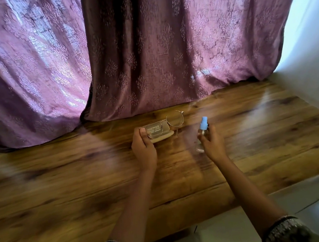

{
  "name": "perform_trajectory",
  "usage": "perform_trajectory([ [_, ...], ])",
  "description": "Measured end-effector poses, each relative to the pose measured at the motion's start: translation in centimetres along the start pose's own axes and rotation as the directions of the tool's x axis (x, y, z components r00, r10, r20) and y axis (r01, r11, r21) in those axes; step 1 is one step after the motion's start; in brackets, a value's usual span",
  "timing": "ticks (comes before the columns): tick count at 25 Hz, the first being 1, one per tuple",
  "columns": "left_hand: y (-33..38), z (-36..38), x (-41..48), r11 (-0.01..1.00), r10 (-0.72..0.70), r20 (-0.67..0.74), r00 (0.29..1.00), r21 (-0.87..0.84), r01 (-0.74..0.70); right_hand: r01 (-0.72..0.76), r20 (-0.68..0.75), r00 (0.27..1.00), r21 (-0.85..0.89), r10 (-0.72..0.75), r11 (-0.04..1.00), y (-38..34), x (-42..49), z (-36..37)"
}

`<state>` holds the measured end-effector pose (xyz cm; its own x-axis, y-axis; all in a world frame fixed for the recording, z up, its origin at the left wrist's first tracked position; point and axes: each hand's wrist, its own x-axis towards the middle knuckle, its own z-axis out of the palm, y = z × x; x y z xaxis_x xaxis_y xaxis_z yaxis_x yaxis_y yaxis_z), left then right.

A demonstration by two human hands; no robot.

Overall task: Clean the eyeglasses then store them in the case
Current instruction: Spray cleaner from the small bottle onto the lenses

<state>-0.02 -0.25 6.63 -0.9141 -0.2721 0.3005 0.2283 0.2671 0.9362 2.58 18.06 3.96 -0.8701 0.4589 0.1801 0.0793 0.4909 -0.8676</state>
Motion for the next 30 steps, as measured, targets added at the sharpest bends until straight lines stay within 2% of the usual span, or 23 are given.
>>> perform_trajectory([
  [7,-0.2,0.8,0.9,1.0,-0.006,-0.015,1.0,0.002,0.007,-0.152,0.074,0.986,0.005,0.151,0.988,1.5,3.2,2.2],
  [18,-1.2,1.5,2.1,1.0,0.019,-0.029,0.999,0.014,-0.018,-0.204,0.138,0.968,-0.042,0.208,0.978,2.6,5.0,4.3],
  [26,-1.3,2.1,2.3,1.0,0.021,-0.039,0.999,0.011,-0.021,-0.12,0.19,0.971,-0.142,0.146,0.983,3.5,4.4,3.8],
  [30,-1.3,2.4,2.5,1.0,0.013,-0.037,0.999,-0.009,-0.014,-0.102,0.078,0.989,-0.255,0.126,0.961,4.9,4.6,2.8],
])
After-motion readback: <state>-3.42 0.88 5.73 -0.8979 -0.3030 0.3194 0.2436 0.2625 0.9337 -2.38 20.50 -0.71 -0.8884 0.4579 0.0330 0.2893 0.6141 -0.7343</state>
